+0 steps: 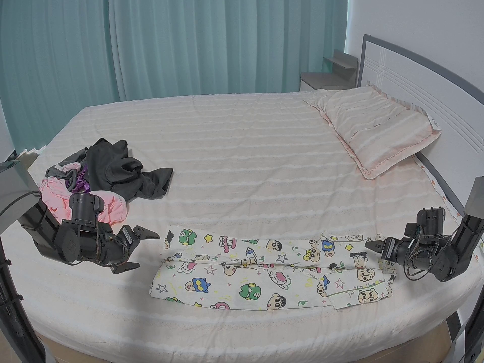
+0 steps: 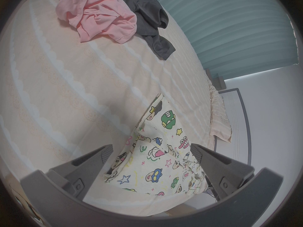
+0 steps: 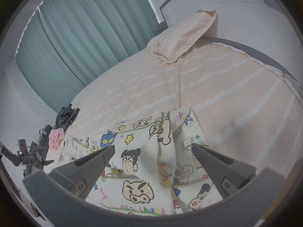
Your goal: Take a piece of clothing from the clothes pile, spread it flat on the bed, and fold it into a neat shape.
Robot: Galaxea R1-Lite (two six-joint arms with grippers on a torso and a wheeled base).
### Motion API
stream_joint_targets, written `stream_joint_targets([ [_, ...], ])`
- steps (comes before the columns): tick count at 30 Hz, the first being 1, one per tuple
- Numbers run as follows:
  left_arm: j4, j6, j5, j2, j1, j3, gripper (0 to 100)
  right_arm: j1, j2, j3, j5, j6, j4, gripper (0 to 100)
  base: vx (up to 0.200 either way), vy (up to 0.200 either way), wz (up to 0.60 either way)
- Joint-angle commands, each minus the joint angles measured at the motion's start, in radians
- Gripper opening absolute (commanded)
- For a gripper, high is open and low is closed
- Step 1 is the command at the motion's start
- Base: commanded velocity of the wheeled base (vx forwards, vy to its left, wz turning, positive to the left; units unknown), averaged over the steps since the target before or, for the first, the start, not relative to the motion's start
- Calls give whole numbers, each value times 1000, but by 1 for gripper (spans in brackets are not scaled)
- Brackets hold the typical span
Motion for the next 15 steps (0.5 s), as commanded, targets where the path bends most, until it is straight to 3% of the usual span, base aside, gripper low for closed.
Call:
stream_joint_targets([
  [1, -2, 1, 0, -6, -4, 11, 100, 16, 62, -41, 4, 0, 3, 100, 0, 0, 0],
  [6, -2, 2, 0, -6, -4, 13, 100, 44, 109, -78, 6, 0, 31, 100, 0, 0, 0],
  [7, -2, 2, 0, -6, -5, 13, 100, 48, 111, -78, 7, 0, 31, 0, 0, 0, 0],
  [15, -2, 4, 0, -3, -7, 13, 100, 44, 109, -84, 9, 1, 31, 0, 0, 0, 0],
])
